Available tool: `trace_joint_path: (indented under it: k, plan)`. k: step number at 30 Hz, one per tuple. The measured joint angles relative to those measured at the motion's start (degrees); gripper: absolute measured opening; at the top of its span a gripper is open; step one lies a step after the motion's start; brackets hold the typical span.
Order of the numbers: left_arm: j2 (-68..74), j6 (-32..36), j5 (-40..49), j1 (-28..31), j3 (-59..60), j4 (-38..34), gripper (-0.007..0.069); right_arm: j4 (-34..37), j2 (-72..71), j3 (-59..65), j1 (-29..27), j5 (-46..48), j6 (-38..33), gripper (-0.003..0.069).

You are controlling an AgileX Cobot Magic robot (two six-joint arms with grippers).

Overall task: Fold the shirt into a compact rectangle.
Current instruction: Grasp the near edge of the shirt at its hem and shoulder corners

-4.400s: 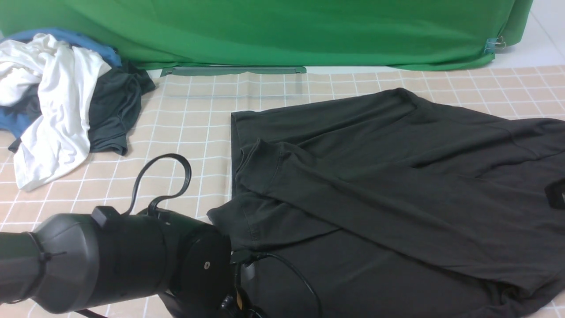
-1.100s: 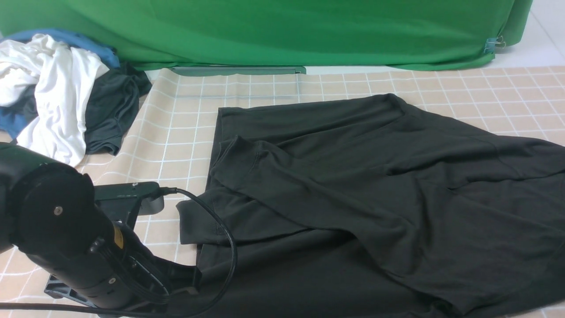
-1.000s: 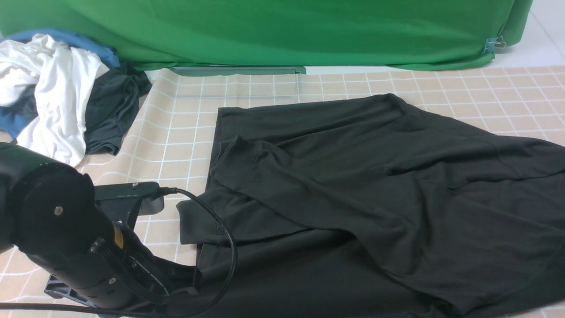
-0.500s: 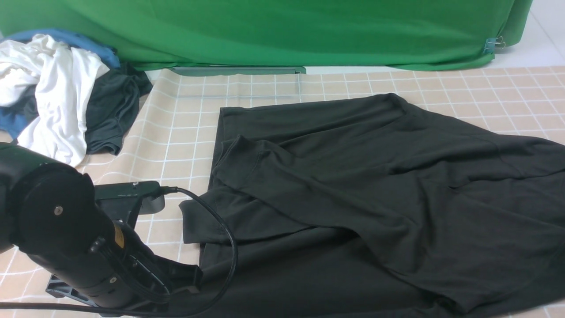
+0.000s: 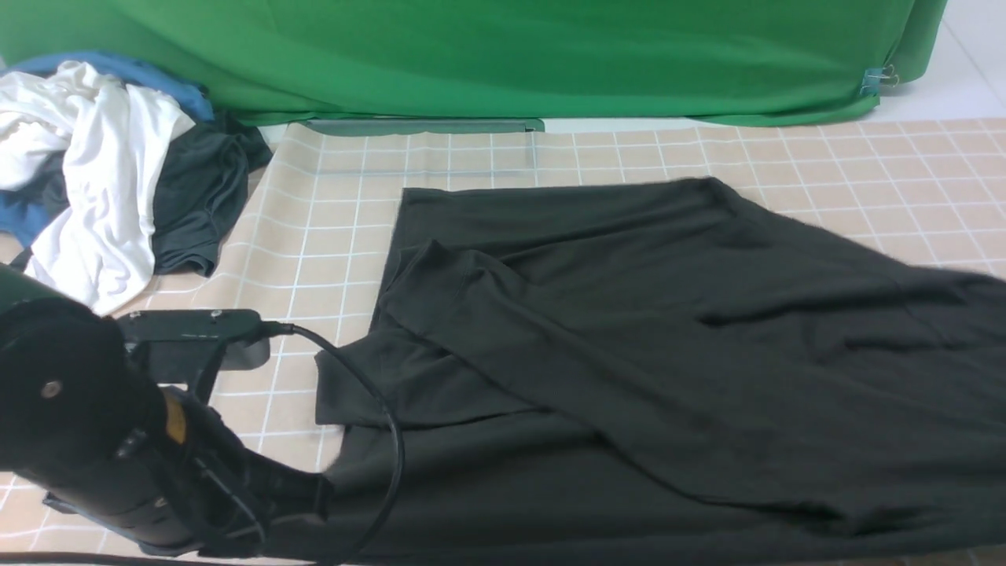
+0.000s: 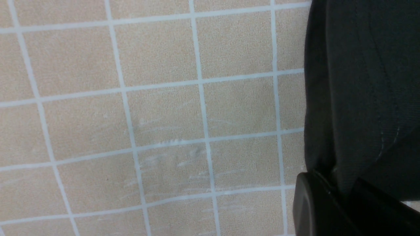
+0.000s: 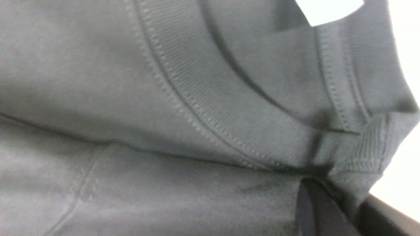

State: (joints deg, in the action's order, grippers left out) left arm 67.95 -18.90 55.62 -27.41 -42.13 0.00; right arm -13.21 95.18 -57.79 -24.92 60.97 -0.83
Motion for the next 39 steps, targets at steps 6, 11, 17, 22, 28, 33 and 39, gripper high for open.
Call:
trace_joint_path:
  k: [6,11,17,22,28,33,39]
  plan:
    - [-0.4,1.4,4.2,0.0,1.6,-0.6,0.0016,-8.2,-2.9,3.4,0.0,6.5,3.3,0.0061]
    - [-0.4,1.4,1.6,0.0,2.0,-1.2,0.0016,-9.2,-3.2,3.8,0.0,6.5,4.2,0.0061]
    - [-0.4,4.5,1.6,0.0,2.1,-8.1,0.0016,-9.2,-3.2,3.3,0.0,6.4,4.9,0.006]
    - [-0.4,8.4,2.6,0.0,2.3,-15.8,0.0019,-9.0,-3.2,3.3,0.0,5.8,5.9,0.0058]
    - [1.4,9.8,-2.5,0.1,7.5,-18.0,0.0119,-8.8,-3.2,3.3,0.0,5.1,6.0,0.0058]
    - [6.6,10.2,-9.6,0.1,12.4,-22.1,0.0289,-8.3,-3.2,3.3,0.0,5.0,6.1,0.0058]
    - [11.4,12.1,-13.1,0.1,12.7,-25.2,0.0451,-7.9,-3.2,3.3,0.0,4.4,6.1,0.0058]
